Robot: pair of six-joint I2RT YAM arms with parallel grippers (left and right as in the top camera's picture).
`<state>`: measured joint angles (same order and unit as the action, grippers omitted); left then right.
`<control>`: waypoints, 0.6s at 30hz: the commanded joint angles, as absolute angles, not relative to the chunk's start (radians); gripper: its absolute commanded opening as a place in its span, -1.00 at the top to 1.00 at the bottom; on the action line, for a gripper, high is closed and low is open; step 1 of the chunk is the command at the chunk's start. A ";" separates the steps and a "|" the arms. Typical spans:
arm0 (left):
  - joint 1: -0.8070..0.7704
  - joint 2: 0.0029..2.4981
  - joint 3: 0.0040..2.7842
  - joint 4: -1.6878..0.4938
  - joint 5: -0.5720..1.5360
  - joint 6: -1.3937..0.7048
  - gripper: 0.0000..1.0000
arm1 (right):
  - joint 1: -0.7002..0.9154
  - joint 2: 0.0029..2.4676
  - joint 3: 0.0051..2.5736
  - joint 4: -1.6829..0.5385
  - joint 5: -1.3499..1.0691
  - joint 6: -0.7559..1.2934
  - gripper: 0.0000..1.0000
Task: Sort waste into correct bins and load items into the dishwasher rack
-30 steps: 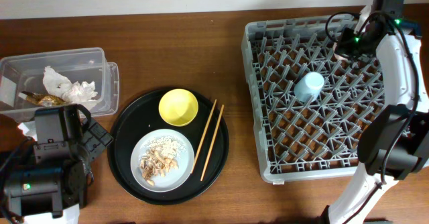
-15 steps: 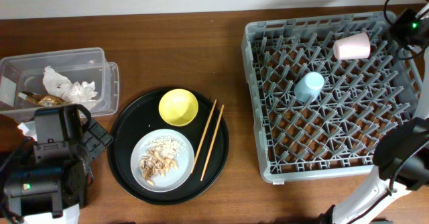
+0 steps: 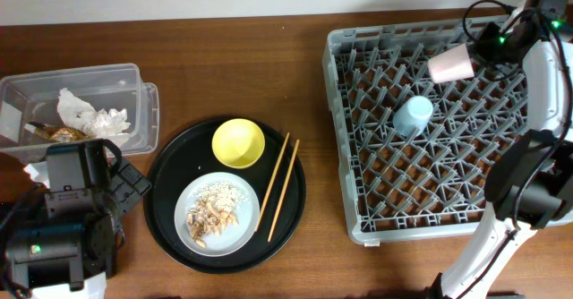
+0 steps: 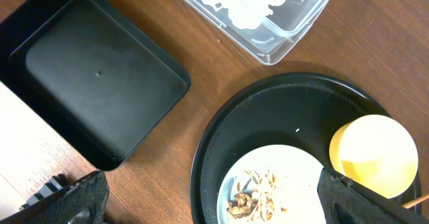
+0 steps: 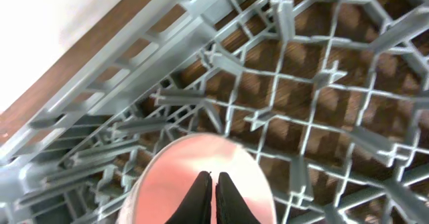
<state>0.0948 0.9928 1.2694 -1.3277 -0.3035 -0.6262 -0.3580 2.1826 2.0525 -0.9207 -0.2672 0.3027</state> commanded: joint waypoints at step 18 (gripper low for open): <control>0.101 0.994 1.280 -1.327 -0.311 -0.636 -0.98 | -0.308 2.090 2.066 -0.995 -0.403 0.150 0.92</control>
